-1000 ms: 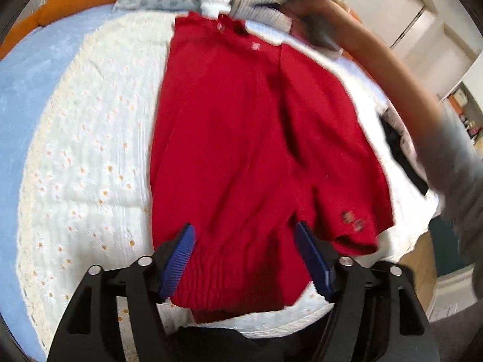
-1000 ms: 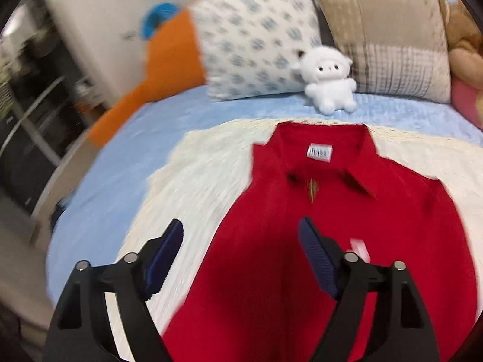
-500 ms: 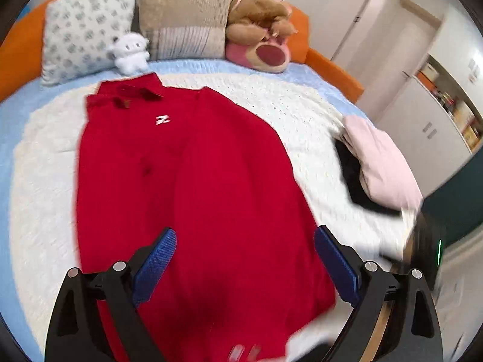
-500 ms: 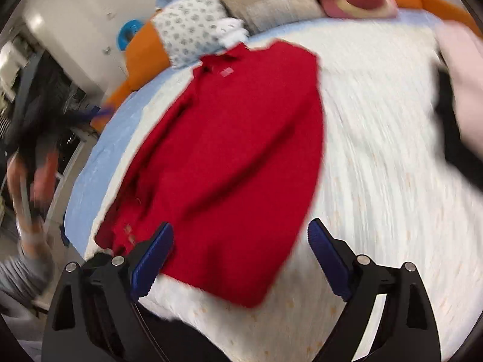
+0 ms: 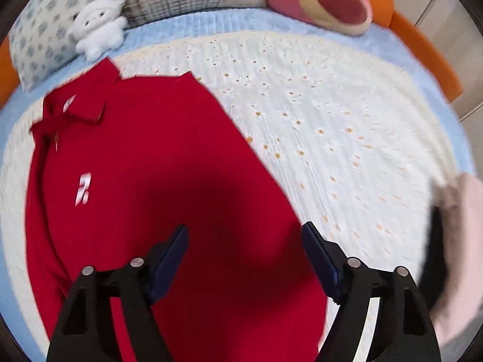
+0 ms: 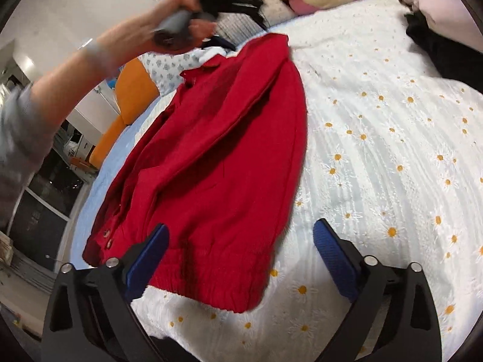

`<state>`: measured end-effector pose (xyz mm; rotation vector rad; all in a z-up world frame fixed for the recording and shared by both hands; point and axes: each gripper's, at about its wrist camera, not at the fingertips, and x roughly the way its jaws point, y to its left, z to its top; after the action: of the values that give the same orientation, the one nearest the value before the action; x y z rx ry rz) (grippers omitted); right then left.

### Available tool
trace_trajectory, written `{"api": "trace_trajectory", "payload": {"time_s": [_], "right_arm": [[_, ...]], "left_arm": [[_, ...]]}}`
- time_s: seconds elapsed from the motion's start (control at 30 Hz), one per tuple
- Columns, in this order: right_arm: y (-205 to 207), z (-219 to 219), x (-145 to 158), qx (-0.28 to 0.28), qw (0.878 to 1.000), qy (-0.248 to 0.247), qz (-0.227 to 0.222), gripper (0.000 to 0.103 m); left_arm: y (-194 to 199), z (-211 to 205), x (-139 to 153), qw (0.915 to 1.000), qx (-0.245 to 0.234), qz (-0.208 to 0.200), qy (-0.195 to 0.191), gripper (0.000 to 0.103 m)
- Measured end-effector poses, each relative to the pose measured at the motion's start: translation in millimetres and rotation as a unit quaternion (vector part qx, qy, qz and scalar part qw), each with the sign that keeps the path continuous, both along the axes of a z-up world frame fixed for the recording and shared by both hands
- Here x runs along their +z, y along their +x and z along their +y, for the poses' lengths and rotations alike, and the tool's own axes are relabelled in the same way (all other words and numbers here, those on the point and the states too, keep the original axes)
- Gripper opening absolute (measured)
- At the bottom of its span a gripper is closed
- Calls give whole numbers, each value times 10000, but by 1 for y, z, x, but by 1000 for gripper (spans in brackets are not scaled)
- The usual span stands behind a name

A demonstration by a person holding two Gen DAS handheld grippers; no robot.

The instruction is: Fold large clothes

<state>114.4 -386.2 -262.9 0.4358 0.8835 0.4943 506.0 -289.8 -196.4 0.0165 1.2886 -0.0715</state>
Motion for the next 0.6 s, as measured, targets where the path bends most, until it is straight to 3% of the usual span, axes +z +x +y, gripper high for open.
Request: {"api": "trace_trajectory", "payload": {"time_s": [0.13,0.2,0.33,0.43,0.5,0.53,0.57,0.6], "right_arm": [[-2,20,0,-100,9980,-594,-190,100],[-2,19,0,-81,9981,-575,-204,99],[-4,16,-2,-24,9982,-533,-257,99],[-6,17,-1,53,9980,-587,-240,99],[-4,16,-1,95,9980,-582,-207,99],[-5,15,0,89,9980,-603,-185,95],[-4,13,2,82,9978,-632,-168,85],[-4,11,2,74,9979,-631,-148,74]], "left_arm": [[17,-19,-10,9993,-17,-40,374,79],[22,-27,-15,9984,-76,-40,560,79],[29,-39,-38,9899,-280,101,1389,79],[29,-39,-44,9897,-295,153,1394,72],[30,-38,-41,9892,-283,136,1435,53],[31,-37,-39,9882,-230,118,1510,33],[32,-35,-35,9878,-174,77,1548,22],[33,-32,-27,9902,-143,38,1391,20]]}}
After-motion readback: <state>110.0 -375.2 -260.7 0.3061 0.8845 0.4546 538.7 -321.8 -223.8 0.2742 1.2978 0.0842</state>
